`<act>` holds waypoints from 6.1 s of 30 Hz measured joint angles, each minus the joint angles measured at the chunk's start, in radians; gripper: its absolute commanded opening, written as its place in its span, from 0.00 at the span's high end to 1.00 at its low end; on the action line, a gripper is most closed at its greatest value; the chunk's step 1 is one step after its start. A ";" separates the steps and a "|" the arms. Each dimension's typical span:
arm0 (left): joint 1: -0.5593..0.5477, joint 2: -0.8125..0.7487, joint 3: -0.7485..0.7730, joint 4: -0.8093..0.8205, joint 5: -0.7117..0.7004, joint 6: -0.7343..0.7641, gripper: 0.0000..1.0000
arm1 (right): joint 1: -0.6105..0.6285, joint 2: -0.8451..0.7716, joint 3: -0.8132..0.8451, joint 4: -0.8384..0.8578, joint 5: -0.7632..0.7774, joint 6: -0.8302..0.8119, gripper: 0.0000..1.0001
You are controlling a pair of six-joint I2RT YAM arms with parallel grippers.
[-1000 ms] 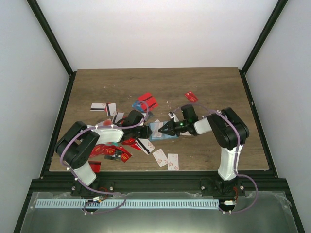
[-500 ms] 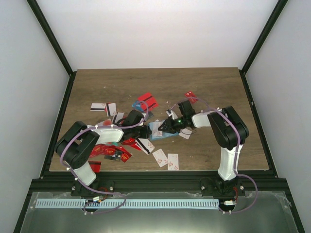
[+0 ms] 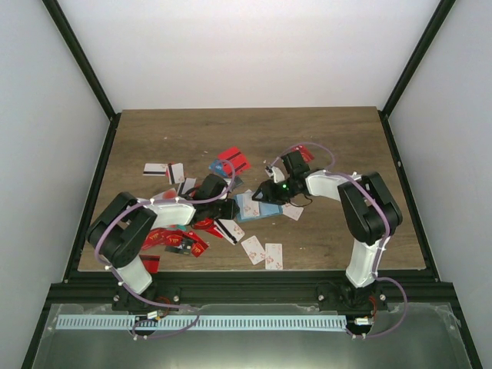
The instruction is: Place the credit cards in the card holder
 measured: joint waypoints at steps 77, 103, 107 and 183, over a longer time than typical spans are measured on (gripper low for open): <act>0.009 0.029 0.074 -0.103 -0.095 0.045 0.79 | 0.191 -0.033 0.006 0.006 0.499 0.047 0.65; 0.010 0.023 0.077 -0.120 -0.085 0.045 0.78 | 0.190 -0.043 -0.003 0.033 0.367 0.049 0.56; 0.008 -0.018 0.076 -0.163 -0.097 0.046 0.74 | 0.190 -0.129 -0.021 0.012 0.376 0.048 0.45; -0.422 0.012 0.011 -0.030 0.194 -0.061 0.68 | 0.304 -0.786 -0.927 0.312 0.034 0.830 0.68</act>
